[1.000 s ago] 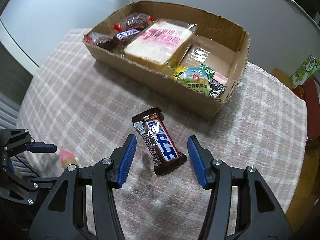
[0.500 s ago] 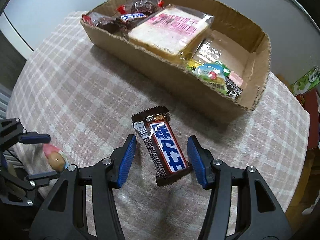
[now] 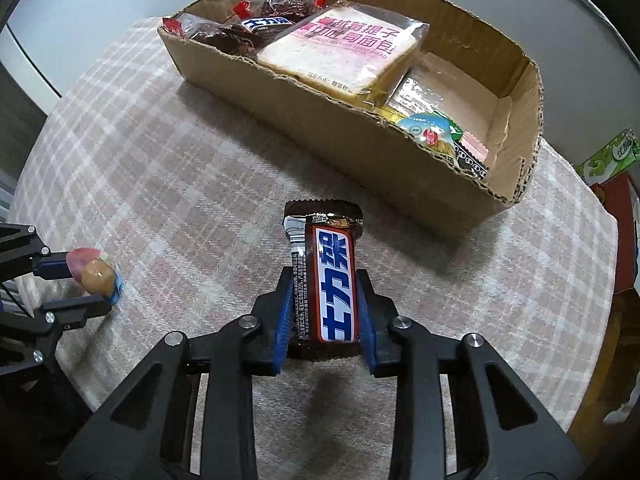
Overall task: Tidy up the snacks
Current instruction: 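Close the right gripper on the chocolate bar while the left grasps the pink-wrapped egg, then carry the egg and chocolate bar into the box and open both grippers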
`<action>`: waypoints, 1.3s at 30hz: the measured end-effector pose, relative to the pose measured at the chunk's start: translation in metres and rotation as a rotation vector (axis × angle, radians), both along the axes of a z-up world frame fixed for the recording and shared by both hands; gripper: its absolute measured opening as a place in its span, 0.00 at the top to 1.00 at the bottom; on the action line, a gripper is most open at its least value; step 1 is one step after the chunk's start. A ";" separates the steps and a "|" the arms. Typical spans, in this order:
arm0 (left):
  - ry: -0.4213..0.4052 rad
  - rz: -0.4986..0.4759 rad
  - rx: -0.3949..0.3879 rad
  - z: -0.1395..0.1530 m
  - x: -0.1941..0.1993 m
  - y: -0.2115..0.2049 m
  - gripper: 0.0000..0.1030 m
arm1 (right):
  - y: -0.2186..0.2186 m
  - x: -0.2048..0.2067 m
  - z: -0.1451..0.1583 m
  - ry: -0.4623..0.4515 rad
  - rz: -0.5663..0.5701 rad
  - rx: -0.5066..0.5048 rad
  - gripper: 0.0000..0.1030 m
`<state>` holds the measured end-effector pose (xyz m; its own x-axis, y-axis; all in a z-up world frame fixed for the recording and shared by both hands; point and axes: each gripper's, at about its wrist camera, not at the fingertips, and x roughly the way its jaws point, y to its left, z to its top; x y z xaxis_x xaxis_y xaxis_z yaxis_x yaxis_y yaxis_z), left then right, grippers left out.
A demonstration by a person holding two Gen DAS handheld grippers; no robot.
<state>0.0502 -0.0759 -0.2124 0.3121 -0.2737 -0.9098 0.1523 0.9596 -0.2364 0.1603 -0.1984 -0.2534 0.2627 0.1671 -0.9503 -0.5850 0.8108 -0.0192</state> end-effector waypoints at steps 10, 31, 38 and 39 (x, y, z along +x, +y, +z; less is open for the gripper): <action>-0.017 0.053 -0.021 0.008 0.002 0.028 0.77 | -0.012 -0.014 0.010 -0.001 -0.053 0.047 0.72; -0.238 0.014 0.017 0.089 0.078 0.018 0.77 | -0.038 0.017 0.100 -0.131 -0.166 0.187 0.72; -0.275 0.001 0.014 0.096 0.109 0.012 0.77 | -0.038 0.040 0.109 -0.164 -0.198 0.190 0.71; -0.273 0.003 0.010 0.094 0.114 0.012 0.77 | -0.038 0.044 0.108 -0.163 -0.202 0.189 0.71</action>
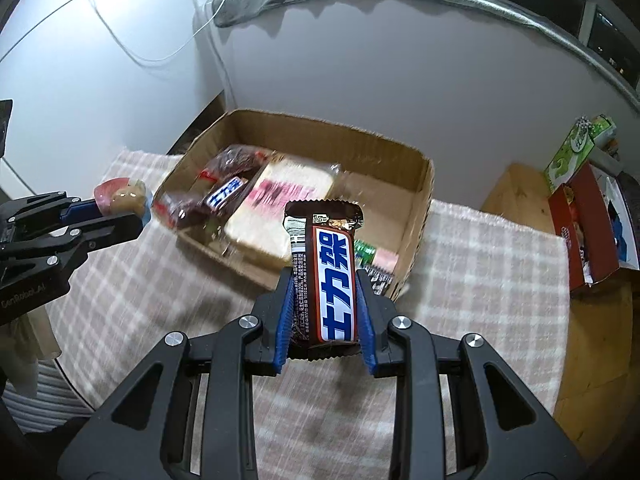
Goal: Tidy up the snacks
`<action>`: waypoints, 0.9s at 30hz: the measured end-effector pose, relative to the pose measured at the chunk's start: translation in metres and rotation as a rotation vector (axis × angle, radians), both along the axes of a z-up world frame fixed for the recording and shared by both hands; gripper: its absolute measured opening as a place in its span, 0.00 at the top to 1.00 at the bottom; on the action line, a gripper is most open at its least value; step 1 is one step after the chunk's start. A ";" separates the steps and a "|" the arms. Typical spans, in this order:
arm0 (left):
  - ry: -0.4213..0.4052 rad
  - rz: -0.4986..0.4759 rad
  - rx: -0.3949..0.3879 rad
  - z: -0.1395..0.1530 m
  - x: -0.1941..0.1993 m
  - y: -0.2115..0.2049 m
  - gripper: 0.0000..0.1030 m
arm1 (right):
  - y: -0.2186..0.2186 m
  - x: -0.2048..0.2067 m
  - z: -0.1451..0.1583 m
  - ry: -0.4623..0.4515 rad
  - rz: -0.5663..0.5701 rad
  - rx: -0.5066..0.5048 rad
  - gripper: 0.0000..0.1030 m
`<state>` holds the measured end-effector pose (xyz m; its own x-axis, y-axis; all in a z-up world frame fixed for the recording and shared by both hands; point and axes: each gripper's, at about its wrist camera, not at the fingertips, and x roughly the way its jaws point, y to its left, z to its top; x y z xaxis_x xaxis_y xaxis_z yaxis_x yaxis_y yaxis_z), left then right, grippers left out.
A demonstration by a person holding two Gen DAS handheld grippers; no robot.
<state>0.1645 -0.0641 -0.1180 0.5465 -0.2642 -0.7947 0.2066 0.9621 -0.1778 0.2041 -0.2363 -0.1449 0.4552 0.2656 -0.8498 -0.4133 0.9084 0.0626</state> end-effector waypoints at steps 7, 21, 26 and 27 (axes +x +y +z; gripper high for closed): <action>0.037 0.019 -0.036 -0.010 0.031 -0.003 0.77 | 0.005 0.021 -0.012 0.016 -0.023 -0.018 0.71; 0.062 0.029 -0.007 -0.020 0.050 -0.009 0.67 | 0.010 0.033 -0.014 0.006 -0.059 -0.027 0.45; 0.046 0.041 -0.010 -0.014 0.045 -0.002 0.67 | 0.012 0.026 -0.003 -0.013 -0.062 -0.031 0.44; 0.044 0.041 -0.013 -0.013 0.044 -0.001 0.67 | 0.013 0.025 -0.001 -0.015 -0.060 -0.034 0.44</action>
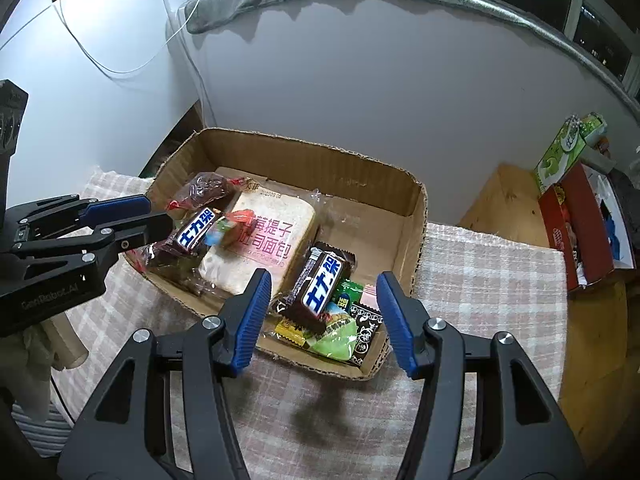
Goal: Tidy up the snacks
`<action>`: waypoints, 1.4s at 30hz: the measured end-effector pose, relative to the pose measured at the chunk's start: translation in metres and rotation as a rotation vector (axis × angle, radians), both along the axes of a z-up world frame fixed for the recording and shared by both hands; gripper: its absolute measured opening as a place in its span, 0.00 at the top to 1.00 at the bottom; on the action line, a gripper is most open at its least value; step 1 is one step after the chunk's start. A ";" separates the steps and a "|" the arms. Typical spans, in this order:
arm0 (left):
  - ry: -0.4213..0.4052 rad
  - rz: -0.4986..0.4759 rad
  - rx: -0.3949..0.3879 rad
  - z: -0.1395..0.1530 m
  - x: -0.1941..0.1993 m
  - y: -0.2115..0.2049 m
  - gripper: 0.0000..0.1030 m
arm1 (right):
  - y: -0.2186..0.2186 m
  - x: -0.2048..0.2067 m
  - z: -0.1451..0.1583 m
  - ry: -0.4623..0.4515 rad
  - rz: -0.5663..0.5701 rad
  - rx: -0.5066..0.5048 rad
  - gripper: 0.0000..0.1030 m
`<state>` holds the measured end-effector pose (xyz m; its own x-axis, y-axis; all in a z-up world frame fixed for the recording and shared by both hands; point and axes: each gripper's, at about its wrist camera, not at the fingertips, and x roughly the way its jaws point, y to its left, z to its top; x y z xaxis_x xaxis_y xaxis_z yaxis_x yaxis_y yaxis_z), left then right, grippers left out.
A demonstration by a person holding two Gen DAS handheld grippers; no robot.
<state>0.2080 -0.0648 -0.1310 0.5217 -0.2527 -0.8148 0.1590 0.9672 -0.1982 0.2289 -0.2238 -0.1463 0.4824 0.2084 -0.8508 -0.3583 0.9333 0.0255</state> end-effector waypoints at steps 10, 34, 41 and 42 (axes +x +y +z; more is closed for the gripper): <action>-0.039 0.021 -0.017 0.017 -0.026 0.009 0.67 | 0.005 -0.022 0.019 -0.025 -0.015 0.009 0.44; -0.136 0.076 -0.032 0.065 -0.118 0.024 0.38 | 0.010 -0.115 0.065 -0.079 -0.153 -0.022 0.18; -0.132 0.097 -0.036 0.067 -0.124 0.022 0.37 | 0.009 -0.128 0.077 -0.122 -0.166 -0.041 0.15; -0.131 0.098 -0.037 0.068 -0.125 0.022 0.37 | 0.008 -0.128 0.078 -0.128 -0.168 -0.045 0.15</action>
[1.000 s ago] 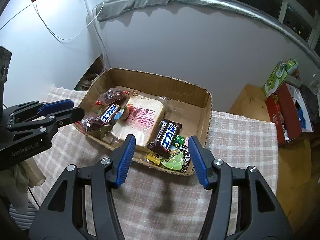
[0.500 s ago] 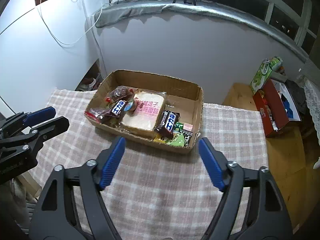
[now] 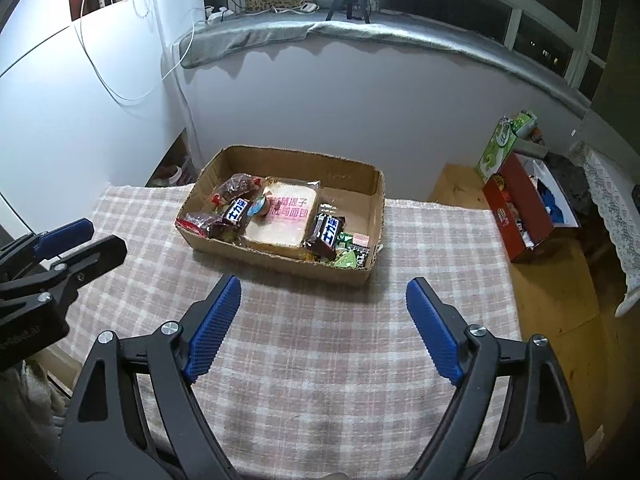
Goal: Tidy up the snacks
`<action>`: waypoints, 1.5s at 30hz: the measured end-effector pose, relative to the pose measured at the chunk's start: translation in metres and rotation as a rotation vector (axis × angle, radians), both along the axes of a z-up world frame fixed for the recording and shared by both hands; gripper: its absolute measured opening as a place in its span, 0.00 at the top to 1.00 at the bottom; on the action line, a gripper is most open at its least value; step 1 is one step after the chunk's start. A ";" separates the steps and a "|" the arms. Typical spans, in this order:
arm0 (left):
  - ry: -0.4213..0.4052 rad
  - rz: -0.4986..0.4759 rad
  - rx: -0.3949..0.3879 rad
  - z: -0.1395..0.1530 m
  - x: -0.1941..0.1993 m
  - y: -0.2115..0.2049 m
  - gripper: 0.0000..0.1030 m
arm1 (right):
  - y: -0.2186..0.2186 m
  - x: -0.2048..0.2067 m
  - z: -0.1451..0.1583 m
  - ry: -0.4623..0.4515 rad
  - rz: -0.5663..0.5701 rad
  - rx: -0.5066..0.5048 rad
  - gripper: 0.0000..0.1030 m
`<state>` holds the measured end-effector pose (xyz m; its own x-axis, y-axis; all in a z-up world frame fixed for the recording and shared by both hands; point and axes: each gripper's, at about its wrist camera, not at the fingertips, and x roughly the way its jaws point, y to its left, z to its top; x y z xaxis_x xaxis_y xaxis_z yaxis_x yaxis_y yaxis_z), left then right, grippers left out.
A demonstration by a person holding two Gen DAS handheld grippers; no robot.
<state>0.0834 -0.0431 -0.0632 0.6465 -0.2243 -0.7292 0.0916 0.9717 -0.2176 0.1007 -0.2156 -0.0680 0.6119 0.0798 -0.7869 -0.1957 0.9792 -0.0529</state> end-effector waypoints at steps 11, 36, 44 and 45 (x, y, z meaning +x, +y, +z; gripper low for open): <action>-0.004 0.010 0.009 0.003 -0.002 -0.001 0.37 | -0.001 0.000 0.001 0.006 -0.001 0.015 0.15; 0.058 0.033 -0.066 0.000 -0.004 0.005 0.37 | -0.001 -0.009 -0.005 0.017 0.003 0.009 0.15; 0.063 0.035 -0.055 0.000 -0.004 0.004 0.37 | -0.006 -0.011 -0.006 0.018 0.002 0.001 0.15; 0.060 0.038 -0.055 0.000 -0.005 0.004 0.37 | -0.006 -0.012 -0.007 0.018 0.003 0.000 0.15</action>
